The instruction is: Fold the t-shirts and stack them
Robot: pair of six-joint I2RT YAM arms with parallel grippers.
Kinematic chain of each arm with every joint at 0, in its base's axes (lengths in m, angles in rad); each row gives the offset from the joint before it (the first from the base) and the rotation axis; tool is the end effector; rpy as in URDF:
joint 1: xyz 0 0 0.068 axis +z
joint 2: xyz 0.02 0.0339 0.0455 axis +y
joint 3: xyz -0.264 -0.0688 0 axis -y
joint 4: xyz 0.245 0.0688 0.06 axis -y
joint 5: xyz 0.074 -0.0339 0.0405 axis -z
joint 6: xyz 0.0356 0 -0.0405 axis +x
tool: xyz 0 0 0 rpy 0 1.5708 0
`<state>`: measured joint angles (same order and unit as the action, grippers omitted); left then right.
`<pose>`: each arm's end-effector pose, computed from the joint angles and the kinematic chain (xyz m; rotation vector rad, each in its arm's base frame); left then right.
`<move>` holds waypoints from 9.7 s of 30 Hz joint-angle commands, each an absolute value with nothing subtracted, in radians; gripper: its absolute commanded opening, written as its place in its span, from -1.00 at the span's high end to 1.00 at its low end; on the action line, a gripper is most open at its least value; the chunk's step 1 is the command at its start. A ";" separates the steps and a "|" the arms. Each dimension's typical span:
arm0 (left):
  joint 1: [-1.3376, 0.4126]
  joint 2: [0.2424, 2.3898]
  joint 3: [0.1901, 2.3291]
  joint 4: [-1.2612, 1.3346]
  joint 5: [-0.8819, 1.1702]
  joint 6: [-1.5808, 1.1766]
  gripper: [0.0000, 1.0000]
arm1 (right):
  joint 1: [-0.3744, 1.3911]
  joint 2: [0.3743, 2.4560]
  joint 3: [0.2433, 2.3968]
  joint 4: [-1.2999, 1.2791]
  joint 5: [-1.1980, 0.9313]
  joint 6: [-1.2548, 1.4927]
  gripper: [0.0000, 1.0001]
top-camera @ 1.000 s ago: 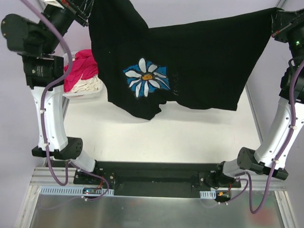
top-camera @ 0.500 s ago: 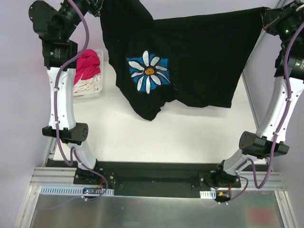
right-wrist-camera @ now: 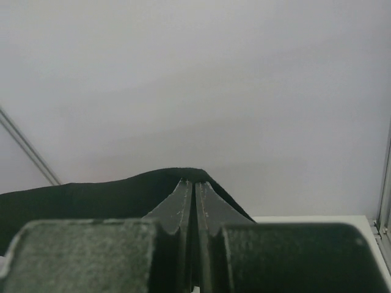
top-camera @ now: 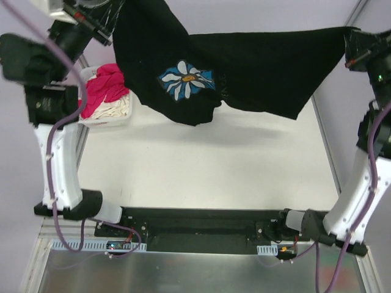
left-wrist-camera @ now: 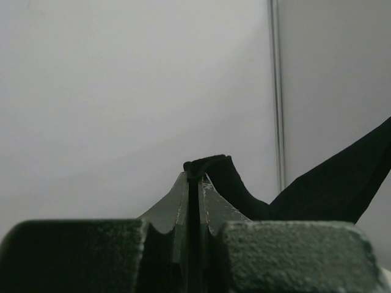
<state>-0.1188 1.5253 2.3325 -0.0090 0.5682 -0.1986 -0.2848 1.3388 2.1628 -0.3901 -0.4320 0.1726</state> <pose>0.2029 -0.0435 0.6702 0.5140 0.7799 -0.5136 0.1752 -0.0358 0.6357 -0.1204 1.1741 0.1466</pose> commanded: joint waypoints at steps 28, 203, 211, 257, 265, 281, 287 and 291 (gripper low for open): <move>-0.126 1.561 1.769 0.184 0.561 -0.215 1.00 | -0.222 1.090 1.122 0.038 -0.268 0.084 0.99; -0.936 1.131 0.450 -0.633 -0.077 -1.485 0.24 | 0.103 1.105 0.905 -0.402 -0.321 0.215 -0.91; -0.936 0.844 0.425 -0.819 -0.158 -1.539 0.29 | 0.103 1.127 0.879 -0.449 -0.226 0.199 -0.91; -0.184 2.428 2.103 -0.448 0.083 -0.656 -0.93 | -0.040 2.336 1.853 -0.152 -0.400 0.308 -0.91; -0.169 2.494 2.140 -0.428 0.067 -0.701 -0.93 | -0.074 2.427 1.930 -0.230 -0.359 0.321 -0.91; -0.118 2.680 2.411 -0.419 0.101 -0.713 -0.94 | -0.094 2.560 2.114 -0.219 -0.437 0.350 -0.91; -0.115 2.698 2.442 -0.388 0.118 -0.707 -0.95 | -0.095 2.588 2.174 -0.210 -0.436 0.336 -0.91; -0.114 2.707 2.459 -0.373 0.126 -0.715 -0.96 | -0.097 2.612 2.241 -0.210 -0.439 0.328 -0.91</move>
<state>-0.1287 2.6587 2.4367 -0.3687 0.1268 -0.7151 -0.0856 2.5622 2.1845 -0.1905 -0.4629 0.3546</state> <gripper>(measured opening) 0.976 0.957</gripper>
